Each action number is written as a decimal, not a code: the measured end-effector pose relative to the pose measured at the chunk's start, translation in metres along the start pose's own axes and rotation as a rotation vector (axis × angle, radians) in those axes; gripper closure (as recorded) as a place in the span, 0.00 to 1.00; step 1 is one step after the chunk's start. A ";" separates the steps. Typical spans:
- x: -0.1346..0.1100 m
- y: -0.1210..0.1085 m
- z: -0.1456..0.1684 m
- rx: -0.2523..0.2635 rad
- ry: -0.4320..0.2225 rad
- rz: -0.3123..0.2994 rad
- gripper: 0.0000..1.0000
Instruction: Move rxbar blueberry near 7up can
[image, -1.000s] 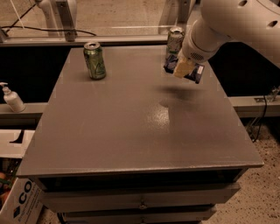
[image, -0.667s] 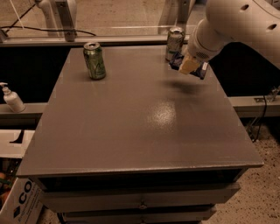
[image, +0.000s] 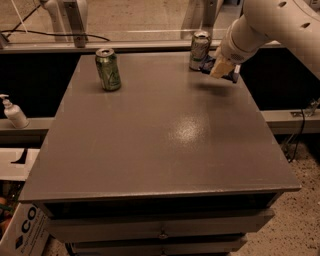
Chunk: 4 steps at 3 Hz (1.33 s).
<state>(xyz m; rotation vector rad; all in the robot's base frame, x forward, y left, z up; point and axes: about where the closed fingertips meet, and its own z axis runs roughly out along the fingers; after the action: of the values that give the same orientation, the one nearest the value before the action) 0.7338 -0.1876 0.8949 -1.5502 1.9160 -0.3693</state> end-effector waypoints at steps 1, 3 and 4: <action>-0.001 -0.010 0.019 -0.035 -0.018 -0.041 1.00; 0.011 -0.032 0.043 -0.047 -0.010 -0.067 1.00; 0.014 -0.038 0.052 -0.061 0.002 -0.072 0.84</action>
Offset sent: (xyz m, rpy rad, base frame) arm 0.0585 -0.0126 -0.0147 -0.0432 0.0330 0.0965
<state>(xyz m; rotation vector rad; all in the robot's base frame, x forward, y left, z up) 0.7940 -0.2020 0.8735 -1.6629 1.8926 -0.3462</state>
